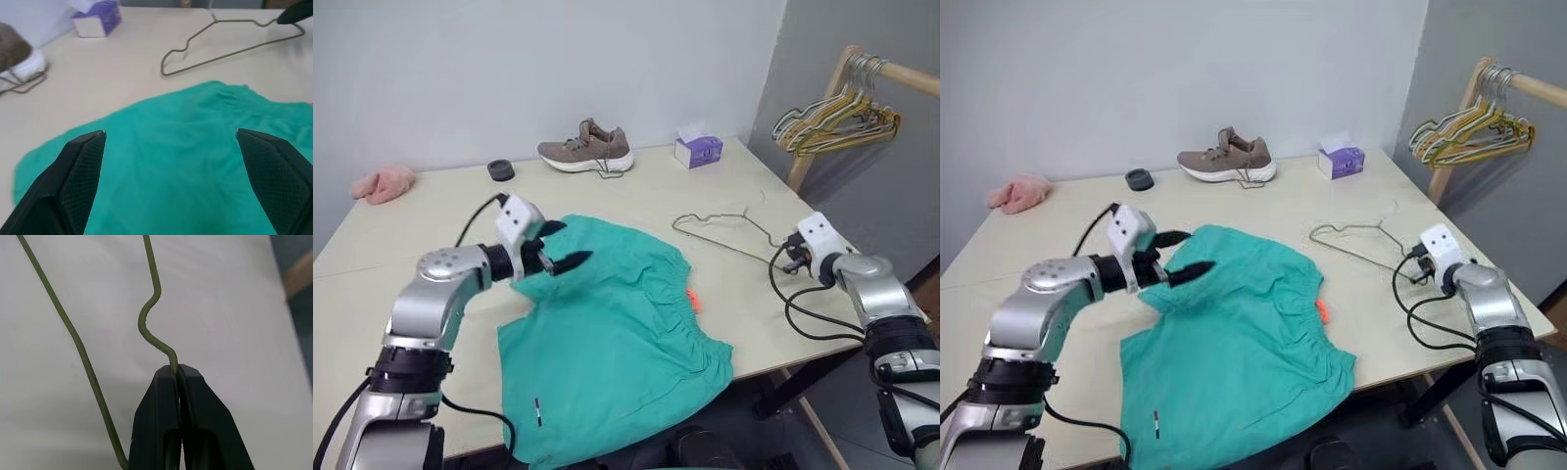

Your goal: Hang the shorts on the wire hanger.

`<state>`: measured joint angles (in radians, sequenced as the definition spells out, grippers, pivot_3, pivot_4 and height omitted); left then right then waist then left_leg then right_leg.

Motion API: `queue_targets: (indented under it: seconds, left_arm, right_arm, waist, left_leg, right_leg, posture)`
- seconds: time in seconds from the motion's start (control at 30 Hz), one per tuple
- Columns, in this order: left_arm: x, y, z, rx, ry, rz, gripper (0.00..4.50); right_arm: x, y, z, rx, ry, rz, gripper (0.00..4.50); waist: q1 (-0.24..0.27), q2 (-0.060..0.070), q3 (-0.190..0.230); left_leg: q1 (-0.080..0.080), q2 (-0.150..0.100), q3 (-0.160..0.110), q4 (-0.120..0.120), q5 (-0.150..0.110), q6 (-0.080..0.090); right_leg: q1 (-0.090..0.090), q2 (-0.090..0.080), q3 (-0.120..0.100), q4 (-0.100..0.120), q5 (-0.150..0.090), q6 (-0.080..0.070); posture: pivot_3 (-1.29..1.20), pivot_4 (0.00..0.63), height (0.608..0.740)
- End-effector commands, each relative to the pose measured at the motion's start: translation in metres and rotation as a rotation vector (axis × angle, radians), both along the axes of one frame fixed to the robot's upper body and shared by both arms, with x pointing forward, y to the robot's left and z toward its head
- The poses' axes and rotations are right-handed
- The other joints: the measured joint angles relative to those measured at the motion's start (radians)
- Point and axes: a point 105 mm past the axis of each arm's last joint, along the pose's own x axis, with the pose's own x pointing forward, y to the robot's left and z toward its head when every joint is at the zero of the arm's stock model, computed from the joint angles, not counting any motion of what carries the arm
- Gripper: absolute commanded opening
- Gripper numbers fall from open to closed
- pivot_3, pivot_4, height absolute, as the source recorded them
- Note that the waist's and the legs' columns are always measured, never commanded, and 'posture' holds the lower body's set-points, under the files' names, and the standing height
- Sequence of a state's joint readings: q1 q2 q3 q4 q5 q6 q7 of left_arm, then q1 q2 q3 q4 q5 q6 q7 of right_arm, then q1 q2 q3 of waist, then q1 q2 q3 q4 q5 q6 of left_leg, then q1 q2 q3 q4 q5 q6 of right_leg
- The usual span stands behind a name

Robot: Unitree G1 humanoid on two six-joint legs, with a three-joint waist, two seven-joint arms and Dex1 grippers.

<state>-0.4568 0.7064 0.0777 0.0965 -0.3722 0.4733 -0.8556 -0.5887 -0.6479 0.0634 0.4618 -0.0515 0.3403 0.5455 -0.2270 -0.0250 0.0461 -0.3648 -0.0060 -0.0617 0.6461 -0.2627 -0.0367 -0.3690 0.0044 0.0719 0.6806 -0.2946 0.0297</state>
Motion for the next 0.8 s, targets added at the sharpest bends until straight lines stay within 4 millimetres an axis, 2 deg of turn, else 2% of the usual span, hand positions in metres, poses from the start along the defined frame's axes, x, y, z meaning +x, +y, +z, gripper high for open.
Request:
queue_targets:
  seconds: [0.03,0.13,0.27,0.53,0.8]
  left_arm:
    - [0.009,0.018,0.020,-0.050,-0.029,0.071,4.48]
    - [0.008,0.022,0.020,-0.089,0.016,0.064,4.48]
    - [0.002,0.015,0.020,-0.118,0.084,-0.002,4.48]
    - [-0.014,0.002,0.006,-0.081,0.190,-0.143,4.48]
    - [-0.052,-0.018,-0.017,-0.044,0.361,-0.356,4.48]
  right_arm:
    - [0.004,0.025,0.038,-0.064,-0.152,0.125,0.00]
    - [0.002,0.047,0.053,-0.080,-0.209,0.219,0.00]
    - [-0.005,0.078,0.068,-0.101,-0.261,0.365,0.00]
    - [-0.041,0.142,0.081,-0.171,-0.359,0.715,0.00]
    - [-0.055,0.168,0.094,-0.203,-0.426,0.841,0.00]
  waist:
    - [0.000,0.000,0.000]
    - [-0.001,0.000,0.000]
    - [0.000,0.000,0.000]
    - [0.000,0.001,0.000]
    - [-0.001,0.001,0.001]
  left_leg:
    - [-0.001,0.000,0.000,0.000,0.000,0.000]
    - [-0.001,-0.001,0.000,0.000,0.000,0.000]
    - [-0.001,-0.001,0.000,0.000,0.000,0.000]
    - [-0.001,-0.001,-0.002,0.000,0.000,0.000]
    - [0.000,-0.001,-0.002,0.000,0.000,0.000]
  right_leg:
    - [-0.001,-0.001,0.000,0.000,0.000,0.000]
    - [-0.001,-0.002,0.000,0.000,0.000,0.000]
    - [-0.001,-0.003,-0.001,0.000,0.000,0.000]
    - [-0.001,-0.003,-0.002,0.000,0.000,0.000]
    - [-0.001,-0.004,-0.002,0.000,0.000,0.000]
  posture:
    - [-0.23,0.000,0.740]
    - [-0.23,0.000,0.740]
    - [-0.23,0.000,0.740]
    - [-0.23,0.000,0.740]
    - [-0.24,0.000,0.740]
